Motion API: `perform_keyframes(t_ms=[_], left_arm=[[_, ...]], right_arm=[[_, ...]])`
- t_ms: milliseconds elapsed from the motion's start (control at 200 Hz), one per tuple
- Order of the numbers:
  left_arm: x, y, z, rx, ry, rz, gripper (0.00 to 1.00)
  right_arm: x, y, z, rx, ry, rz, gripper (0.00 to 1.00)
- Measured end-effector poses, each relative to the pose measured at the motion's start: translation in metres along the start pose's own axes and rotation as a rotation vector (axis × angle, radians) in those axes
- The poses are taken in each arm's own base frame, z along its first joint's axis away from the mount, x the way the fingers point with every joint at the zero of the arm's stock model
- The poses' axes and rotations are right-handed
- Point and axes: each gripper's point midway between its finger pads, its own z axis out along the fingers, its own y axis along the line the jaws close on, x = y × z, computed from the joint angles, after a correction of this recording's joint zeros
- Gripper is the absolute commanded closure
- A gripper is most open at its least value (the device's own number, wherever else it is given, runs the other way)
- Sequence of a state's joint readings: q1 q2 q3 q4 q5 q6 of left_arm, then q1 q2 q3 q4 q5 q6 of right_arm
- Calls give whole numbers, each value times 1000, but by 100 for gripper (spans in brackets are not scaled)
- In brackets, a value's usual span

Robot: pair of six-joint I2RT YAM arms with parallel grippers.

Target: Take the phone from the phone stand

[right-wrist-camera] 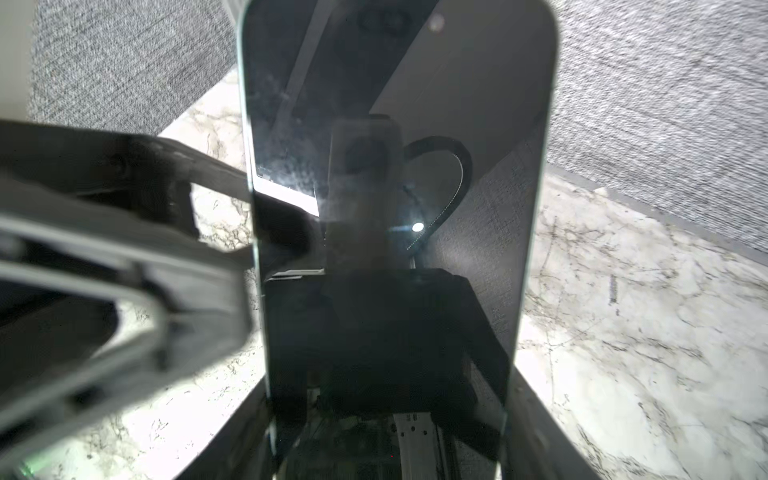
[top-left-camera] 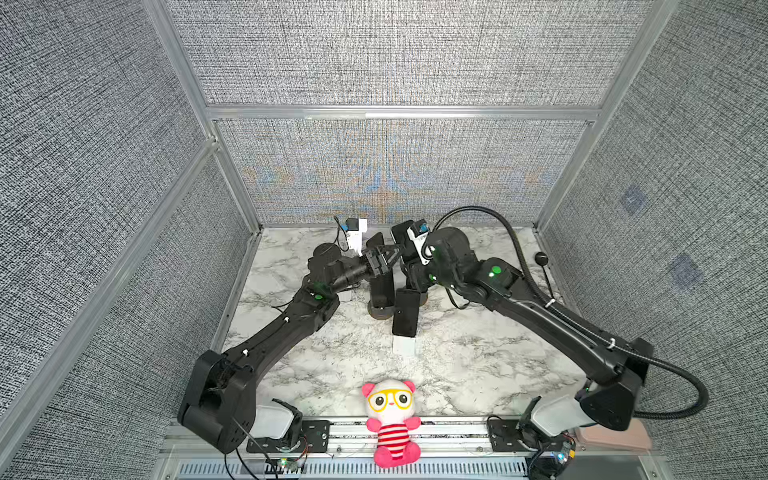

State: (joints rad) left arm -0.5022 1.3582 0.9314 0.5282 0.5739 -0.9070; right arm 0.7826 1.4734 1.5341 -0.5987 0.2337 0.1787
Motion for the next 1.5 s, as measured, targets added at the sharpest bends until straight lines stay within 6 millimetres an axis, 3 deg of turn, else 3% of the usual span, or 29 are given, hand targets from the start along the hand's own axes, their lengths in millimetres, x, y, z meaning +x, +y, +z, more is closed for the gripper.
perform_keyframes(t_ms=[145, 255, 340, 480, 620, 710, 920, 1091, 1386, 1501], left_arm=[[-11, -2, -15, -41, -34, 49, 24], [-13, 5, -28, -104, -44, 84, 24], [-9, 13, -39, -181, -28, 116, 24], [5, 33, -53, -299, 17, 146, 27], [30, 53, -66, -370, 79, 126, 28], [44, 62, -74, -390, 100, 110, 29], [53, 64, -88, -414, 94, 105, 29], [46, 57, -94, -423, 70, 119, 29], [49, 63, -94, -443, 77, 112, 29], [48, 62, -95, -445, 76, 112, 29]], right_arm=[[15, -55, -24, 114, 3, 96, 100], [40, -102, -30, 217, 55, 189, 100], [66, -135, -22, 291, 136, 255, 100], [99, -161, 12, 306, 277, 322, 100], [116, -168, 65, 258, 392, 361, 100], [116, -167, 102, 224, 438, 360, 100], [137, -175, 167, 239, 524, 355, 100], [153, -177, 195, 250, 566, 352, 100], [178, -170, 224, 247, 623, 364, 100], [184, -171, 228, 253, 634, 373, 87]])
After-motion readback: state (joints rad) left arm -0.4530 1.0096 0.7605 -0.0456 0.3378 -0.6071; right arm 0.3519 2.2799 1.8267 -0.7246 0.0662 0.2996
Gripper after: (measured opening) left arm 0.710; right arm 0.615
